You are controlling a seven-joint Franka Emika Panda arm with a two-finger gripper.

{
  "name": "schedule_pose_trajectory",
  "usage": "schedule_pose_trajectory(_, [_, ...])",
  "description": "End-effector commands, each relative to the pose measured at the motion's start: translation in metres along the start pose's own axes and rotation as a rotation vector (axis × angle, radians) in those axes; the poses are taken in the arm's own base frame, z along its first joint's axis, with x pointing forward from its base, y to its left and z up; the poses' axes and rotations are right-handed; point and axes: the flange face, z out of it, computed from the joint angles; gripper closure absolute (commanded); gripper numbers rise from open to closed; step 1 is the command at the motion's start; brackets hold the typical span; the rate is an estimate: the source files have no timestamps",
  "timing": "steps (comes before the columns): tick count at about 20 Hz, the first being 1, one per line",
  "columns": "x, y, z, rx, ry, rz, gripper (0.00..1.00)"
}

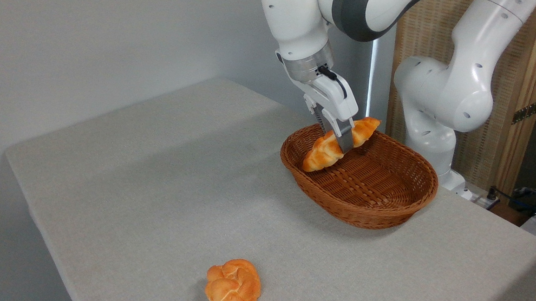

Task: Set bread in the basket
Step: 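Lower the croissant into the basket and open the gripper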

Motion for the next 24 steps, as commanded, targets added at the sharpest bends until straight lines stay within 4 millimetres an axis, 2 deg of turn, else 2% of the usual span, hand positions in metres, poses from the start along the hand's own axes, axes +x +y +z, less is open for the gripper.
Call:
schedule_pose_trajectory(1, [0.001,0.000,-0.001,0.009,0.027,0.010,0.00])
schedule_pose_trajectory(19, [0.003,0.007,-0.006,0.010,0.025,0.026,0.00])
schedule_pose_trajectory(21, [0.005,0.007,-0.021,0.033,0.047,0.030,0.00])
schedule_pose_trajectory(24, [0.005,0.006,-0.070,0.106,0.115,0.044,0.00])
